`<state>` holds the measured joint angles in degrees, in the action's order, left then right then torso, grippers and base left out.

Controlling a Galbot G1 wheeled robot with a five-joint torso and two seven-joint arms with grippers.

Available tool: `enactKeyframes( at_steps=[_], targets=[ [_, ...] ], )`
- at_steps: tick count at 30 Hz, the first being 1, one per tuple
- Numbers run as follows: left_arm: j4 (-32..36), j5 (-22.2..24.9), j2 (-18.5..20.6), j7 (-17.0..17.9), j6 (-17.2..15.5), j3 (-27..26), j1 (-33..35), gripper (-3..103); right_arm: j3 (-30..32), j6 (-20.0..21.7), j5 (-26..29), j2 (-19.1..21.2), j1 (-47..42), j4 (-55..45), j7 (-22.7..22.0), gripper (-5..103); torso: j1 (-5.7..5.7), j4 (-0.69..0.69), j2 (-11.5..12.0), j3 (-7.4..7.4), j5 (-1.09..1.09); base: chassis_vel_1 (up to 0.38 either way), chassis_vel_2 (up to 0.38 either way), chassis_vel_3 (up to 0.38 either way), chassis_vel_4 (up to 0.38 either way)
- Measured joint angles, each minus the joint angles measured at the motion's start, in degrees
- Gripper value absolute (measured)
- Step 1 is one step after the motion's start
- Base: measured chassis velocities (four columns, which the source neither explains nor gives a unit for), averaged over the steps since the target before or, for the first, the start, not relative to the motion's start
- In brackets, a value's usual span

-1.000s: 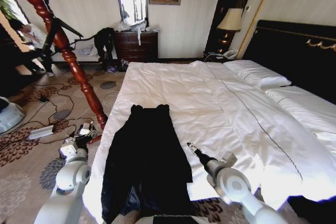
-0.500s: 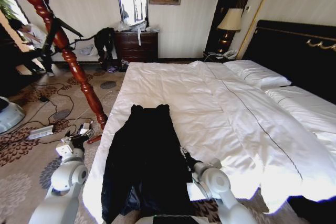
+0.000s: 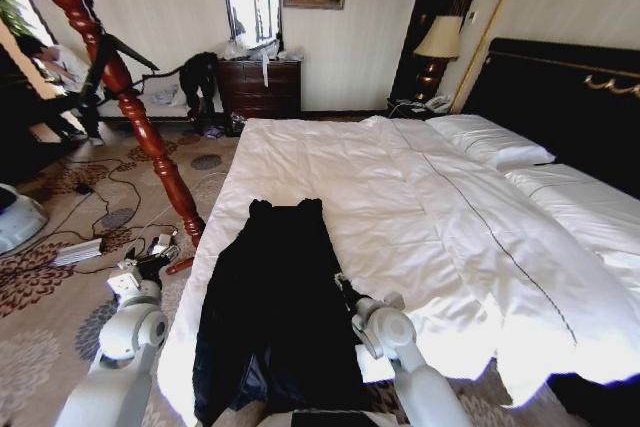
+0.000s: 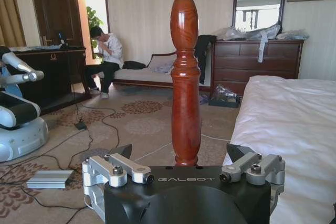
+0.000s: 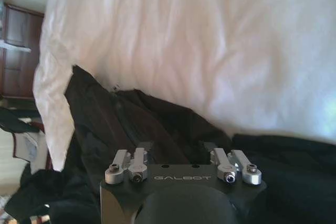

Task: Pick up the clothes from the bed and hang them on the clothes hanger.

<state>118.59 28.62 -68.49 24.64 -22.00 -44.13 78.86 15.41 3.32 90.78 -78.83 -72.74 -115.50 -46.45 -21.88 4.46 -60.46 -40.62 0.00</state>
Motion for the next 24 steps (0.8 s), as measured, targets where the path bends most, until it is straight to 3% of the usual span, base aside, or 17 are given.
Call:
enactKeyframes(
  at_steps=[2,6,8,11,14,18,22,24],
  targets=[
    [0.17,-0.05,-0.09,0.01,0.01,0.0,0.21,100,0.11,-0.43,-0.47,0.0,0.13,0.07,0.59,49,0.0,0.0,0.0,0.0,0.0,0.0,0.0,0.0,0.0],
    [0.73,-0.24,-0.27,0.02,0.09,0.02,0.87,100,0.2,-2.32,-2.58,0.06,1.01,1.12,3.35,27,0.0,0.0,0.0,0.0,0.0,0.0,0.0,0.0,0.0],
    [0.82,-0.29,-0.31,0.03,0.1,0.05,0.97,100,0.2,-2.52,-2.78,0.08,1.25,1.43,3.62,27,0.0,0.0,0.0,0.0,0.0,0.0,0.0,0.0,0.0],
    [1.18,-0.47,-0.57,0.04,0.13,0.23,1.3,100,0.03,-2.68,-3.03,0.24,1.76,1.8,3.95,12,0.0,0.0,0.0,0.0,0.0,0.0,0.0,0.0,0.0],
    [1.31,-0.56,-0.74,0.05,0.15,0.27,1.49,100,-0.11,-2.68,-3.19,0.45,1.55,1.39,4.0,2,0.0,0.0,0.0,0.0,0.0,0.0,0.0,0.0,0.0],
    [1.48,-0.76,-0.89,0.07,0.22,0.28,1.79,100,-0.08,-2.63,-4.06,0.96,0.81,0.74,3.91,1,0.0,0.0,0.0,0.0,0.0,0.0,0.0,0.0,0.0],
    [1.69,-0.78,-0.92,0.08,0.26,0.06,2.04,100,0.89,-1.74,-6.04,1.64,-0.23,-1.21,-0.61,0,0.0,0.0,0.0,0.0,0.01,0.0,0.0,0.0,0.0],
    [1.75,-0.8,-0.91,0.11,0.29,-0.23,2.24,100,3.07,-0.53,-4.76,2.84,-2.39,-4.35,-4.74,11,0.0,0.0,0.0,0.0,0.0,0.0,0.0,0.0,0.0]
  ],
)
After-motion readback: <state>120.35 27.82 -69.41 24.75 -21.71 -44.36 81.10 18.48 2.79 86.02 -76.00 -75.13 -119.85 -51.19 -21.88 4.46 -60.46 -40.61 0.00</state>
